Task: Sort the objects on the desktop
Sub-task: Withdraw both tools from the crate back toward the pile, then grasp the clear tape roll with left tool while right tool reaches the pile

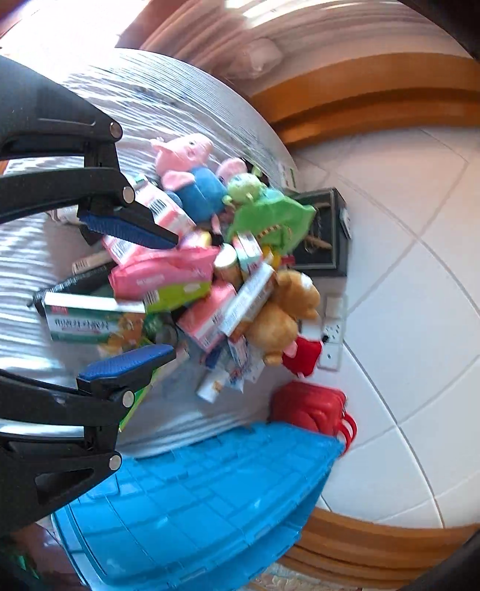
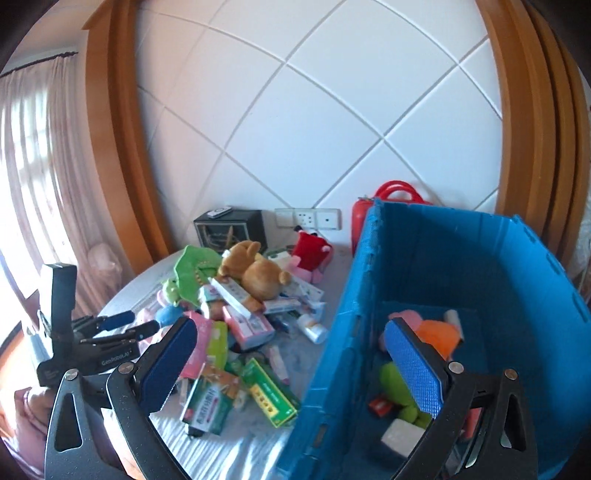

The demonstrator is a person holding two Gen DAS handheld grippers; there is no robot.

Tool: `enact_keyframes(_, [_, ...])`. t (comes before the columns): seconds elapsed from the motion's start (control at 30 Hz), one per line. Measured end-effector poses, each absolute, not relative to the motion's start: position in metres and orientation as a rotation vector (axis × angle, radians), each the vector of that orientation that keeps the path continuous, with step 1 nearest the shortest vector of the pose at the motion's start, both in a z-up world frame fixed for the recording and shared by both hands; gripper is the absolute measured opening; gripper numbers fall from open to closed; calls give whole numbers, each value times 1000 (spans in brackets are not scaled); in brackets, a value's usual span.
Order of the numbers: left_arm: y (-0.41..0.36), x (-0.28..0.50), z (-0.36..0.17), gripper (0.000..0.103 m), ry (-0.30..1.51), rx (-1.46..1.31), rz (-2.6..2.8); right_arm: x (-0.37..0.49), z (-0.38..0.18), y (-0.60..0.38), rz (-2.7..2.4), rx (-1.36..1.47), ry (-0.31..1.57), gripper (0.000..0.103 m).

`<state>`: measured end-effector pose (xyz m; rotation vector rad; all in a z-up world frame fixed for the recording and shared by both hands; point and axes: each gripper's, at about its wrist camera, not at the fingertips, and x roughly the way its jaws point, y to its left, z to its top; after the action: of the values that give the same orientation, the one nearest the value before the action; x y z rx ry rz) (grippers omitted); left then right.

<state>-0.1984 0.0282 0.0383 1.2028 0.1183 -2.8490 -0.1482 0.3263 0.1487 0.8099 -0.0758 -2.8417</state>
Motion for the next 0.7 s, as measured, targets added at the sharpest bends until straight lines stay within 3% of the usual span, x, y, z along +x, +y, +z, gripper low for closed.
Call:
enact_keyframes(0.33, [-124,-183,-49,53,246,1275,-2528,-192,89,240,-2719,966,-86,103])
enact_keyframes(0.7, [-139,-201,-115,53,251,1462,-2589,-217,-7,202,-2647,1305,-146,103])
